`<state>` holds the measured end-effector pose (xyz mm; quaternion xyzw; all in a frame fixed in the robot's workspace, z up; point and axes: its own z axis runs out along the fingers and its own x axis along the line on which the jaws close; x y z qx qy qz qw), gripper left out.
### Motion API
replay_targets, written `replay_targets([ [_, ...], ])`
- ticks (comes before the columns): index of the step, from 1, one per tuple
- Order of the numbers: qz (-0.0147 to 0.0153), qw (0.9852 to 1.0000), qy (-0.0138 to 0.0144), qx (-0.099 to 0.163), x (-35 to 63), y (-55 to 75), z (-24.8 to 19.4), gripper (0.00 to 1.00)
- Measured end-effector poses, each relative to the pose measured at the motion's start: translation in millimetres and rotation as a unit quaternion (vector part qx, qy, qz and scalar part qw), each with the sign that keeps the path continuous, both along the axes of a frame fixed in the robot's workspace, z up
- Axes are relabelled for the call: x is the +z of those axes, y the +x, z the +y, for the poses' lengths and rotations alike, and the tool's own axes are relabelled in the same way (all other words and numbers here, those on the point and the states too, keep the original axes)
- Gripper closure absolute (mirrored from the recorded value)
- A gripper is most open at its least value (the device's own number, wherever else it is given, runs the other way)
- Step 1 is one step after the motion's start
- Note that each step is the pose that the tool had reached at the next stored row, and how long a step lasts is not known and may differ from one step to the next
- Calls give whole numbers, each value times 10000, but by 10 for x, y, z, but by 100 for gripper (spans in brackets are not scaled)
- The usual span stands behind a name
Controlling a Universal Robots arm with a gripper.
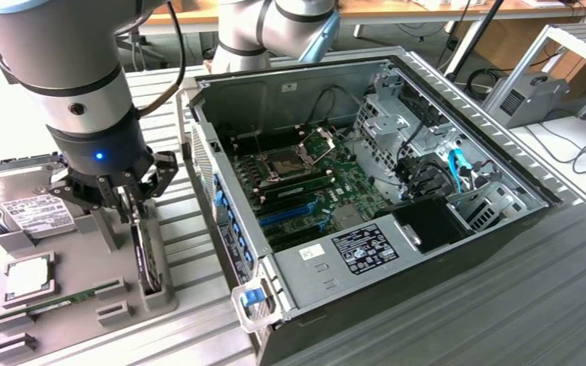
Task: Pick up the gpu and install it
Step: 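Pick up the gpu and move the gpu toward the slot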
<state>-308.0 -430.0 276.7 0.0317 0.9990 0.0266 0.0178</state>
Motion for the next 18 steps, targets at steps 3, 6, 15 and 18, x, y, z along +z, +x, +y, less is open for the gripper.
replay_targets([
  [3, 0, 10000, 2, 0, 0, 0, 1, 71],
  [6, 0, 10000, 19, -1, 1, 0, 2, 70],
  [15, 0, 10000, 30, 0, -2, -1, 10, 52],
  [18, 0, 10000, 31, 0, -14, -2, -32, 52],
])
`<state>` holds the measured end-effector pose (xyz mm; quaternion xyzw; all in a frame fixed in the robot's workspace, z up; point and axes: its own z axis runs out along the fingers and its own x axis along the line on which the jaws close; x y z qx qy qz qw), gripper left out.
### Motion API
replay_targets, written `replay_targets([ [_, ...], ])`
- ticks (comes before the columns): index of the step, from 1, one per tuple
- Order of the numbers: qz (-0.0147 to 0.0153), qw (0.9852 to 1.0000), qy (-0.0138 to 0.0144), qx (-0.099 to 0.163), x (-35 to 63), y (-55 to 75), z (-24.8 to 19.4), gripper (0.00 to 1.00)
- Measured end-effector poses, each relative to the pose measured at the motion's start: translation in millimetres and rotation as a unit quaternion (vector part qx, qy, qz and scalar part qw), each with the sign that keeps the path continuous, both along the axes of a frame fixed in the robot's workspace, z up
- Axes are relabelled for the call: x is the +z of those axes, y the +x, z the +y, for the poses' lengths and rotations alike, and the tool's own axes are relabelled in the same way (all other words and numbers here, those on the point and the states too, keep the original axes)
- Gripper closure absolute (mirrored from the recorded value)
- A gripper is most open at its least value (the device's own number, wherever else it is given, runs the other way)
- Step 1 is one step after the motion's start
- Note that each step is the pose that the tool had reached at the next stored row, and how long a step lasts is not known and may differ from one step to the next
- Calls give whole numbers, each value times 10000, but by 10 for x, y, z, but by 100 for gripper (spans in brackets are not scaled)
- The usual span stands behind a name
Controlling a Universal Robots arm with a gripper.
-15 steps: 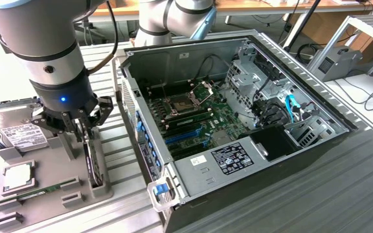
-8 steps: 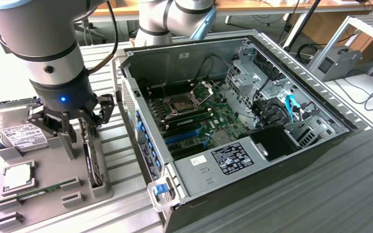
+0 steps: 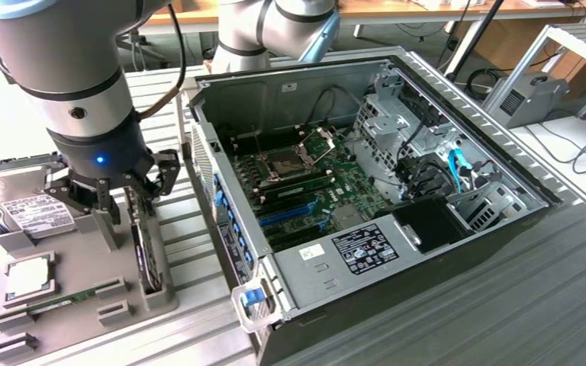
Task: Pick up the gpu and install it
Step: 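Pick up the gpu and move the gpu toward the slot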
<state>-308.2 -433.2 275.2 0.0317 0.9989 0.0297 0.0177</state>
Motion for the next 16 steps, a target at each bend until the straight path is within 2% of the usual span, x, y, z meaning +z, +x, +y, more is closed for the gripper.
replay_targets([
  [6, 0, 10000, 0, 0, -43, -7, -70, 52],
  [16, 0, 10000, 0, 0, -113, -26, -139, 52],
])
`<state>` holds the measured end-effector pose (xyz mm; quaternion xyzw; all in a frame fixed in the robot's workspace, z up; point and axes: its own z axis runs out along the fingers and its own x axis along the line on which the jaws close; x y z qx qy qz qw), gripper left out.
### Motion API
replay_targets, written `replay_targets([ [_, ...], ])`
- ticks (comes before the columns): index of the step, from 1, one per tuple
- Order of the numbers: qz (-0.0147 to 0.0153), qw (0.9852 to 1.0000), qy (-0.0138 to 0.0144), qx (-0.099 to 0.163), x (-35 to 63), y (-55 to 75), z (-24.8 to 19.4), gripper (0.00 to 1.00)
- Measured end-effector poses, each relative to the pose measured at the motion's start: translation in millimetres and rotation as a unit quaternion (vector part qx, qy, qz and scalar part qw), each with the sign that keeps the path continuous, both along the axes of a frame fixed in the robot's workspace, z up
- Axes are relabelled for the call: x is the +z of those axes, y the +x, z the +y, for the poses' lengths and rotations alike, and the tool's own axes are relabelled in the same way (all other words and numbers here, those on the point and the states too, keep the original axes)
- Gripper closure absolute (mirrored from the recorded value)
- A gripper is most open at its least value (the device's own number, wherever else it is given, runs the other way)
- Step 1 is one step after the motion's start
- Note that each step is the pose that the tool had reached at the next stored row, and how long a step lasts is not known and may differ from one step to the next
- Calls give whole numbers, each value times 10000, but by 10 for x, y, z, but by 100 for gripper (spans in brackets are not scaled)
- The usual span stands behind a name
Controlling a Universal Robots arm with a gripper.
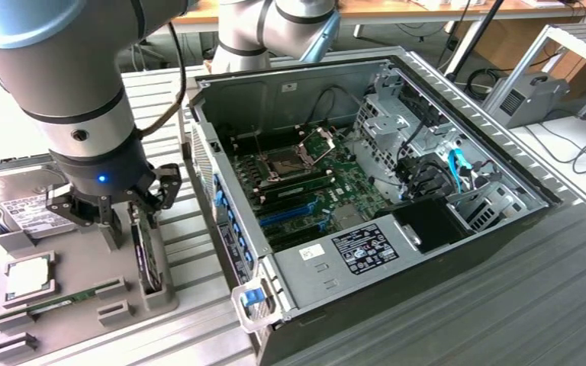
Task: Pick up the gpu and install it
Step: 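Pick up the gpu and move the gpu toward the slot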
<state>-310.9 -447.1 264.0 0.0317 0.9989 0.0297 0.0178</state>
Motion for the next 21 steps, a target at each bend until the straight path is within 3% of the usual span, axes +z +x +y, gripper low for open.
replay_targets([
  [6, 0, 10000, 0, -1, -90, -14, -35, 52],
  [11, 0, 10000, 0, 0, -161, -14, -35, 52],
  [16, 0, 10000, 0, 0, -163, -14, -13, 52],
  [21, 0, 10000, -1, 0, -162, -14, 5, 72],
])
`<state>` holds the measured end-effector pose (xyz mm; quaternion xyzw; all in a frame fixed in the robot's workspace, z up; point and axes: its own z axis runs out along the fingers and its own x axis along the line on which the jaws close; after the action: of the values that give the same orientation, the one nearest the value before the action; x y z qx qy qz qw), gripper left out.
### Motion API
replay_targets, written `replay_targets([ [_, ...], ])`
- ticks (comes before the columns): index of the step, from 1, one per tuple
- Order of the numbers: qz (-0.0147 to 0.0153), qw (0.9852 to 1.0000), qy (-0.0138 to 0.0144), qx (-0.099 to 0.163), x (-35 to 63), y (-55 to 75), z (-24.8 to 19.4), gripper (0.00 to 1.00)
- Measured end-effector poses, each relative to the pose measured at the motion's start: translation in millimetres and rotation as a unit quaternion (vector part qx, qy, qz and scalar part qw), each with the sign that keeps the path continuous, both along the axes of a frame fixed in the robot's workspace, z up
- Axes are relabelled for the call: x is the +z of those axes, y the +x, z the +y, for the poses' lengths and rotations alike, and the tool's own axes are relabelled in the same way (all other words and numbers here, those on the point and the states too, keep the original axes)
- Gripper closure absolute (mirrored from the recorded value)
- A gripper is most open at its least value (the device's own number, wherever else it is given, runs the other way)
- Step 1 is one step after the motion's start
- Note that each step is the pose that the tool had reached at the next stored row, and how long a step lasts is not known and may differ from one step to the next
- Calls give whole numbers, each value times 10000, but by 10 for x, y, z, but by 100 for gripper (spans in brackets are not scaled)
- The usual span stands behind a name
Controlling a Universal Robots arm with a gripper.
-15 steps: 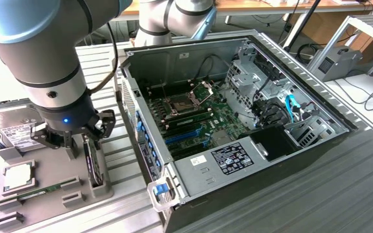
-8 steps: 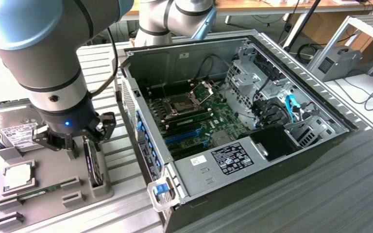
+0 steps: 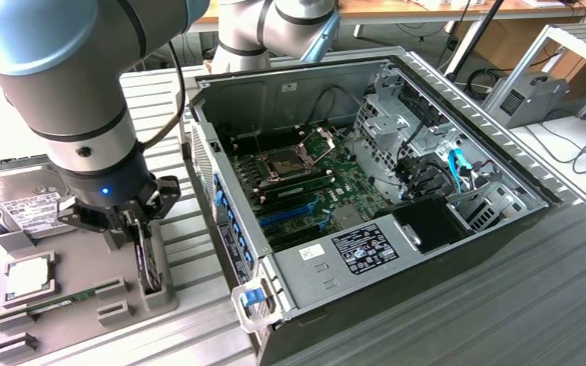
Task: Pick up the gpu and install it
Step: 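Pick up the gpu and move the gpu toward the slot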
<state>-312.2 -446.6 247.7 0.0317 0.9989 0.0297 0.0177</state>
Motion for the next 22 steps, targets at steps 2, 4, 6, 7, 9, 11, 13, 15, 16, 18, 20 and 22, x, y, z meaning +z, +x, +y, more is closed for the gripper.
replay_targets([
  [2, -1, 10000, 1, 0, -1, 0, 6, 74],
  [4, 0, 10000, 0, 0, 0, 0, 13, 74],
  [6, -1, 10000, 1, 0, -1, 0, 19, 74],
  [7, 0, 10000, 0, 0, 0, 0, 19, 74],
  [9, 0, 10000, 0, 0, 0, 0, 23, 74],
  [11, -2, 10000, 0, 0, 4, 0, 24, 74],
  [13, -12, 10000, 1, -1, 19, -1, 28, 74],
  [15, -20, 10000, 0, -1, 41, 0, 33, 74],
  [16, -23, 10000, 1, 0, 49, 0, 36, 74],
  [18, -28, 10000, 0, -1, 72, -1, 44, 74],
  [20, -30, 10000, 0, -1, 99, -1, 54, 74],
  [22, -33, 10000, 1, -1, 130, 0, 68, 74],
])
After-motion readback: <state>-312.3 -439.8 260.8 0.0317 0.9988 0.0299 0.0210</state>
